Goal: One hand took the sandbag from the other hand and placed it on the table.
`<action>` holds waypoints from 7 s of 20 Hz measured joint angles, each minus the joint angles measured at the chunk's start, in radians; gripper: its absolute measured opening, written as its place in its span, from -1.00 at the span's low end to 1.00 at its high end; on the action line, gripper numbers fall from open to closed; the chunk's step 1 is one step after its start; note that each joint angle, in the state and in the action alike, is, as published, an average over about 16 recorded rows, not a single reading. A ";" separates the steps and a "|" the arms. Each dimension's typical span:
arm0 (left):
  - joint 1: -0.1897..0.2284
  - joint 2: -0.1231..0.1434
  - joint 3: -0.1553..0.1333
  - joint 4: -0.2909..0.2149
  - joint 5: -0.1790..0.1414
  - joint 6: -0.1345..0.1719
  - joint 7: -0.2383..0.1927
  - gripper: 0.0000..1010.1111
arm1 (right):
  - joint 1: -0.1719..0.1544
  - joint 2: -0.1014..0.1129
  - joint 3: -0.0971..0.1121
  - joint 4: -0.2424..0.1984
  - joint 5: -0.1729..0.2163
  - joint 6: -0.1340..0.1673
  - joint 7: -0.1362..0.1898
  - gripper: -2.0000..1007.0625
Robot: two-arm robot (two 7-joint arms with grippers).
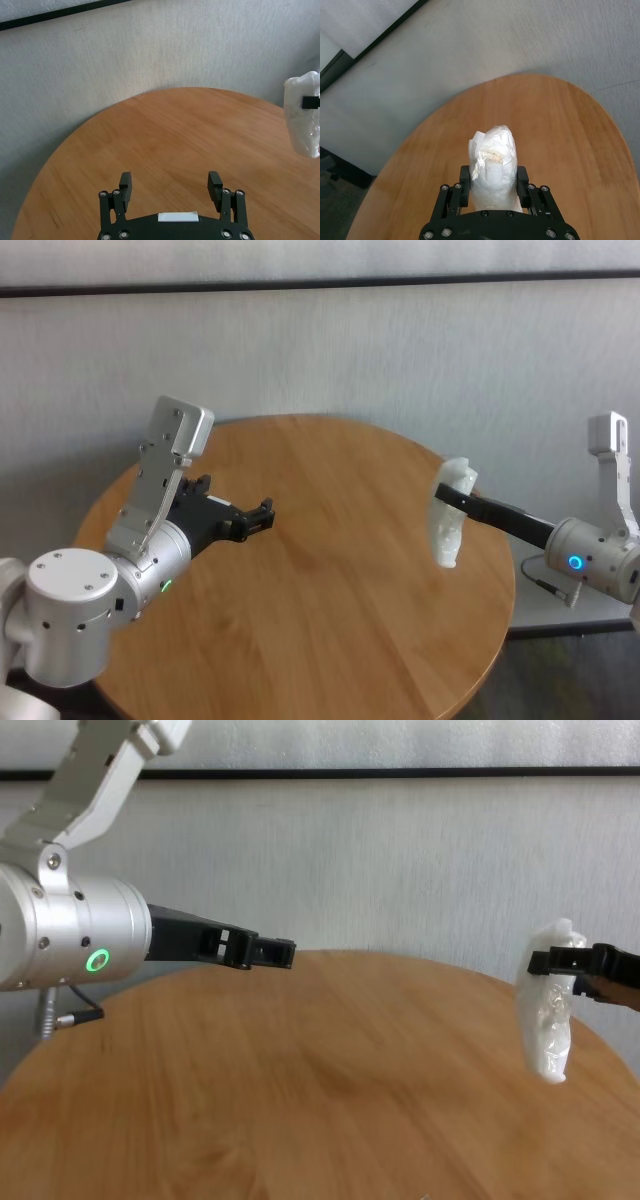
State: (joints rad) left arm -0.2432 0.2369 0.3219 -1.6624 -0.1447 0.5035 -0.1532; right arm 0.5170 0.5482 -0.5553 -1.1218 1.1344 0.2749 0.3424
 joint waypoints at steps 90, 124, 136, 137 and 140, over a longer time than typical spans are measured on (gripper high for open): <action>0.040 -0.106 -0.119 0.000 0.027 0.035 0.057 0.98 | 0.041 -0.079 0.045 0.132 -0.148 0.023 0.094 0.99; 0.040 -0.106 -0.119 0.000 0.027 0.035 0.057 0.98 | 0.042 -0.145 0.025 0.081 -0.330 -0.125 0.226 0.99; 0.040 -0.106 -0.119 0.000 0.027 0.035 0.057 0.98 | 0.051 -0.192 0.018 0.072 -0.364 -0.114 0.244 0.99; 0.040 -0.106 -0.119 0.000 0.027 0.035 0.057 0.98 | 0.051 -0.196 0.018 0.071 -0.366 -0.114 0.246 0.99; 0.040 -0.106 -0.119 0.000 0.027 0.035 0.057 0.98 | 0.054 -0.205 0.017 0.071 -0.372 -0.112 0.251 0.99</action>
State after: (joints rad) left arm -0.2032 0.1312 0.2030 -1.6621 -0.1172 0.5383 -0.0962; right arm 0.5712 0.3436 -0.5386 -1.0511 0.7627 0.1632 0.5932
